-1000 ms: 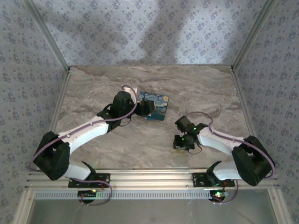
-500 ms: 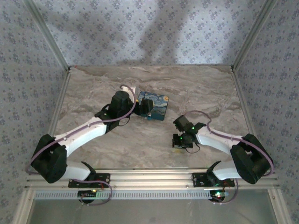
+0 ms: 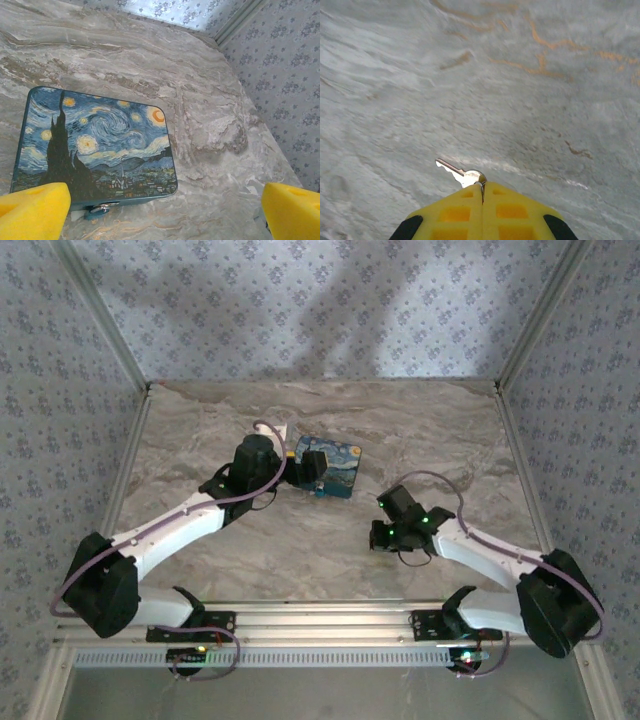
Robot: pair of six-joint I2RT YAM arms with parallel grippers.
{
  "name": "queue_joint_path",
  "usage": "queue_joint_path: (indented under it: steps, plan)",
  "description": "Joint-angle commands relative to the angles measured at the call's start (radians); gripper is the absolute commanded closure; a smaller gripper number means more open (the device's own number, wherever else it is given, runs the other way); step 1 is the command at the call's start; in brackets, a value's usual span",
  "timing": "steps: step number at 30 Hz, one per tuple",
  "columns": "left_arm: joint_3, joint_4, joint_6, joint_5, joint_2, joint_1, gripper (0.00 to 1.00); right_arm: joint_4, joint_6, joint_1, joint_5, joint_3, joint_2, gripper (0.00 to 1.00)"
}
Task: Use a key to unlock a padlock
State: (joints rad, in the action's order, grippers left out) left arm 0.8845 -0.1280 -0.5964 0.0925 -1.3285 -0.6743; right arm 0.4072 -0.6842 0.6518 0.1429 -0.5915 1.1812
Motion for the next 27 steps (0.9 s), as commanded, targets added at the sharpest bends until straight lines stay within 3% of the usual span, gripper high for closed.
queue_joint_path:
  steps: [1, 11, 27]
  plan:
    - [0.012, -0.039, -0.050, 0.053, 0.020, 0.005, 0.02, -0.092, -0.049, -0.017, 0.000, 0.016, -0.071, 1.00]
    - [0.075, -0.101, -0.101, 0.144, -0.014, -0.042, 0.06, -0.473, -0.165, -0.038, -0.064, 0.047, -0.240, 1.00]
    - [0.181, -0.164, -0.123, 0.223, -0.147, -0.146, 0.34, -0.600, -0.217, -0.029, -0.086, -0.014, -0.252, 1.00]
